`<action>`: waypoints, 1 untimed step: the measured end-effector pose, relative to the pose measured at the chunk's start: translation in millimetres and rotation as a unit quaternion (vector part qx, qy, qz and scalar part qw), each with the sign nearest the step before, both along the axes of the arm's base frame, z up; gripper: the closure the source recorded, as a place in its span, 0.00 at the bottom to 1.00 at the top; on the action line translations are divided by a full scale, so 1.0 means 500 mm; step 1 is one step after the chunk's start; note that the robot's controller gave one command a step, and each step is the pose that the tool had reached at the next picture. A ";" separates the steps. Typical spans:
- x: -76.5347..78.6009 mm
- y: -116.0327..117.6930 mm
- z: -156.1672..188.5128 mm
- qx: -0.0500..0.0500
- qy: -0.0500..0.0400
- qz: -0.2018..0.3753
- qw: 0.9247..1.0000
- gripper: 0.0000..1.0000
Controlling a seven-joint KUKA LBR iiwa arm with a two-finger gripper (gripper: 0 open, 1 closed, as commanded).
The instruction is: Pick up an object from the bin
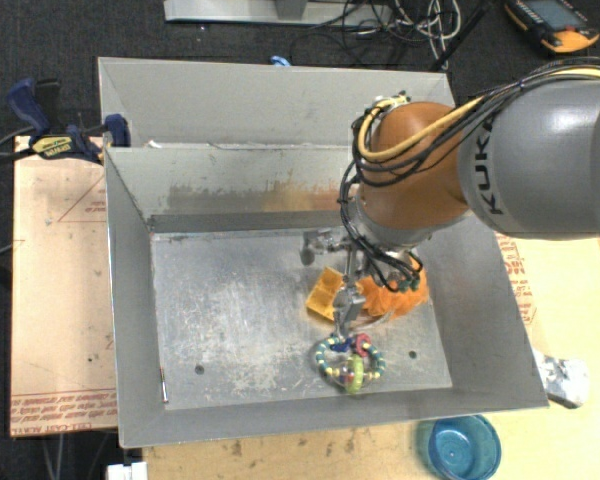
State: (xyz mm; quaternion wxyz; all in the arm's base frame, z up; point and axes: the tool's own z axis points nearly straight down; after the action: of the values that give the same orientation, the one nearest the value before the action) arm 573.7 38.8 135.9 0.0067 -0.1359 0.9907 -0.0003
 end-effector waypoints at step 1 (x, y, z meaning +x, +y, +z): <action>0.012 -0.051 -0.094 0.000 0.007 0.085 0.996 0.00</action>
Offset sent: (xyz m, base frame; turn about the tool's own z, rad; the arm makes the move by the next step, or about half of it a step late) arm -0.0016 -0.0182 -0.0659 -0.3570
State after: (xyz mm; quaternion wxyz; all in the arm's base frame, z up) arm 579.9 13.2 88.9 0.0000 -0.2197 0.9756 0.0007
